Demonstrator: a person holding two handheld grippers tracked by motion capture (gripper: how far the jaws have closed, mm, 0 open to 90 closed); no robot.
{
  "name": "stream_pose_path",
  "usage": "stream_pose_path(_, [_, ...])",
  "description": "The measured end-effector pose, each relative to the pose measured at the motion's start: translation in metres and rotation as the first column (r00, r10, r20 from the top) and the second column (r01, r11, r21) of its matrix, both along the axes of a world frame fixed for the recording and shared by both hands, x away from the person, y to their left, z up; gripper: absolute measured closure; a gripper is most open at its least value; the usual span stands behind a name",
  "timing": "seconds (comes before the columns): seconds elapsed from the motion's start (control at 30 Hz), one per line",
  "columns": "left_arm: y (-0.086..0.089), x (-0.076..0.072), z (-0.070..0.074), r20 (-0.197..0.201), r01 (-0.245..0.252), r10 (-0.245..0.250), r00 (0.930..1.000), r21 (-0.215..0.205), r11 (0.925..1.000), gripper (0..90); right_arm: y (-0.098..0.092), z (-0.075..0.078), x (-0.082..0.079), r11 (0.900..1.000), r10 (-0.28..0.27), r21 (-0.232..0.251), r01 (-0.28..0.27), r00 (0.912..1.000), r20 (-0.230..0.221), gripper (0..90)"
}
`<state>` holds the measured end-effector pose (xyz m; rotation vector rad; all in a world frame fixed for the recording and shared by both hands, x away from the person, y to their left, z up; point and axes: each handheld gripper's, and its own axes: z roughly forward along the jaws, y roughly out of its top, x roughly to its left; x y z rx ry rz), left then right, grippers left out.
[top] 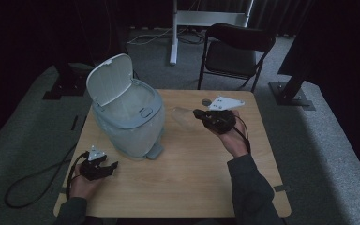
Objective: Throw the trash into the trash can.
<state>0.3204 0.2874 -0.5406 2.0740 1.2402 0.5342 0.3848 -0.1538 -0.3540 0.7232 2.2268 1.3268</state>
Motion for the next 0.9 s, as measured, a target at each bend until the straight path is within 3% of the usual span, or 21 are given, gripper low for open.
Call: stream_pose_path(0.9, [0.0, 0.0, 0.0, 0.0, 0.0, 0.0, 1.0, 0.0, 1.0, 38.6, 0.005, 0.013, 0.005, 1.0, -0.003, 0.026, 0.002, 0.9998, 0.021, 86.3])
